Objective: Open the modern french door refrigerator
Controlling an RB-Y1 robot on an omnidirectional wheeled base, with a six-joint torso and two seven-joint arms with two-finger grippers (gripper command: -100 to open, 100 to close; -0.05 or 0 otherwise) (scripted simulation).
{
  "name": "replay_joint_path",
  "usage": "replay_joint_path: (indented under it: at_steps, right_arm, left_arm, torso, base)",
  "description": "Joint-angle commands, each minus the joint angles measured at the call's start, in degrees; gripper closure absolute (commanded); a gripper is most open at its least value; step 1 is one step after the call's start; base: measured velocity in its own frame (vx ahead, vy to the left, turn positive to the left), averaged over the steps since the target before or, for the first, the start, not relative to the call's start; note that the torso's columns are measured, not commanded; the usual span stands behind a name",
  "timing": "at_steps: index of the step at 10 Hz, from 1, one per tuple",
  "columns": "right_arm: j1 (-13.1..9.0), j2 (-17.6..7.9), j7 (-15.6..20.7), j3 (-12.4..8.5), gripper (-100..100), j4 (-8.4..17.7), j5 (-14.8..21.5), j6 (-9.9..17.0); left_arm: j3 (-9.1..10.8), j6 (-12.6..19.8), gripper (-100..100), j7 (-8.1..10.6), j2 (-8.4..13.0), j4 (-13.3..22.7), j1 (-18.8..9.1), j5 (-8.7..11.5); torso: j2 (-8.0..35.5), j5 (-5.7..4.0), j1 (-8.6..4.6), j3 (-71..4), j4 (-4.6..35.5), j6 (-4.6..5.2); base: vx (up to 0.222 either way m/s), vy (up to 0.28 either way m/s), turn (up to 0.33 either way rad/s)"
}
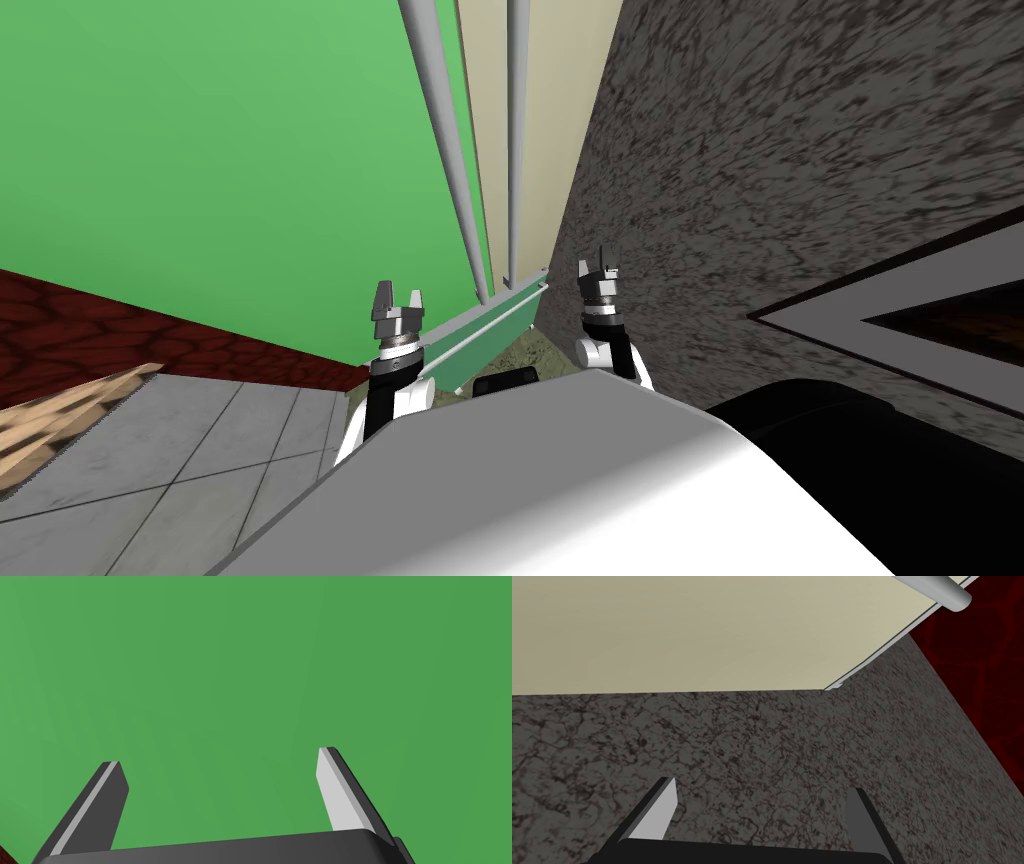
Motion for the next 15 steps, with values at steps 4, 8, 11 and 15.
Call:
replay_joint_path:
  at_steps: [4,8,11,15]
  right_arm:
    - [0.00,0.00,0.00,0.00,0,-0.01,0.00,0.00]
    - [0.00,0.00,0.00,0.00,0,-0.02,0.00,-0.01]
    - [0.01,0.00,0.00,0.00,0,0.00,0.00,0.00]
    - [0.01,0.01,0.00,0.01,0,0.01,0.00,0.00]
  left_arm:
    - [0.00,0.00,0,0.00,0.00,-0.01,0.00,0.00]
    - [0.00,-0.01,0,0.00,0.00,-0.02,0.00,0.00]
    - [-0.06,3.04,-100,0.76,3.22,-0.85,-0.40,1.57]
    - [-0.16,8.17,-100,2.04,4.65,-2.25,-1.09,4.22]
  torso:
    - [14.22,0.00,0.00,-28.50,14.24,0.00]
    - [31.16,0.00,0.00,-62.27,31.14,0.00]
    - [41.52,-0.01,-0.04,-83.15,41.48,-0.01]
    - [42.30,0.00,-0.01,-84.55,42.29,0.00]
  base:
    - [0.000,0.000,0.000]
    - [0.000,0.000,0.000]
    - [0.018,-0.020,0.054]
    - [0.030,-0.062,0.087]
